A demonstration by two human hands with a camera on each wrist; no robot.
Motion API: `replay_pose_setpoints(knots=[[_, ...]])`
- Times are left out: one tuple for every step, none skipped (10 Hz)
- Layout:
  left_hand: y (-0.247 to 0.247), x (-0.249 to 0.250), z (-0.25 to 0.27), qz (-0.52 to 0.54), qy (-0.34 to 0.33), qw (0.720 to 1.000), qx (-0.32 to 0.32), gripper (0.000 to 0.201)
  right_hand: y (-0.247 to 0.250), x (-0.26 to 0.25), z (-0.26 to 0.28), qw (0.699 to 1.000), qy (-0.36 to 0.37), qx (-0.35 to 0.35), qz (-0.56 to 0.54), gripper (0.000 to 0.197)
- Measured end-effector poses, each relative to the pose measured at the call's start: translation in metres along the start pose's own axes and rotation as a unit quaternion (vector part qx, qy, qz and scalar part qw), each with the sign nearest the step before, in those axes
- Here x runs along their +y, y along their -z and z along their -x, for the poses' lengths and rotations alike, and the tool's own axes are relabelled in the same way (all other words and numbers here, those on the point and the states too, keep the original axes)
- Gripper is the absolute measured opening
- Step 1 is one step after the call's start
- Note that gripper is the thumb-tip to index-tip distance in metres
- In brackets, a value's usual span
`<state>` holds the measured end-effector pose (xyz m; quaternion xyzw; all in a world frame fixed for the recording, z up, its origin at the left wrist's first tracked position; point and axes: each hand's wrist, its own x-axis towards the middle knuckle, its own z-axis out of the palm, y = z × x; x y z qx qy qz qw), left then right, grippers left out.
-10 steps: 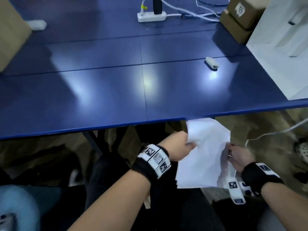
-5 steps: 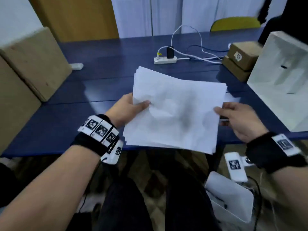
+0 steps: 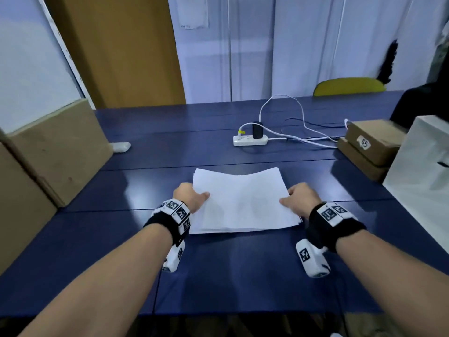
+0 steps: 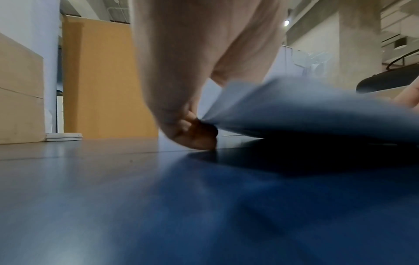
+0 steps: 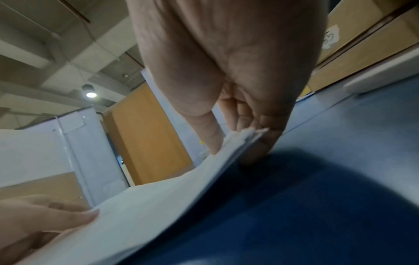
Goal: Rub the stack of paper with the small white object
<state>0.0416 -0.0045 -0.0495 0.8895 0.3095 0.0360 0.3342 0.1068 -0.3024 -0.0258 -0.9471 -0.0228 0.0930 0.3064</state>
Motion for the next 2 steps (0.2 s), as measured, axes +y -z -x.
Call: replay_pose_setpoints(knots=[[0.0085, 0.0013, 0.0002, -0.062, 0.007, 0.998, -0.007, 0.045, 0.006, -0.0061, 0.0008, 0.999, 0.005, -0.017, 0.037, 0.023], [0.016, -0.0052, 0.0061, -0.065, 0.018, 0.998, 0.01, 0.06, 0.0085, 0.0003, 0.008, 0.999, 0.014, 0.012, 0.043, 0.042]])
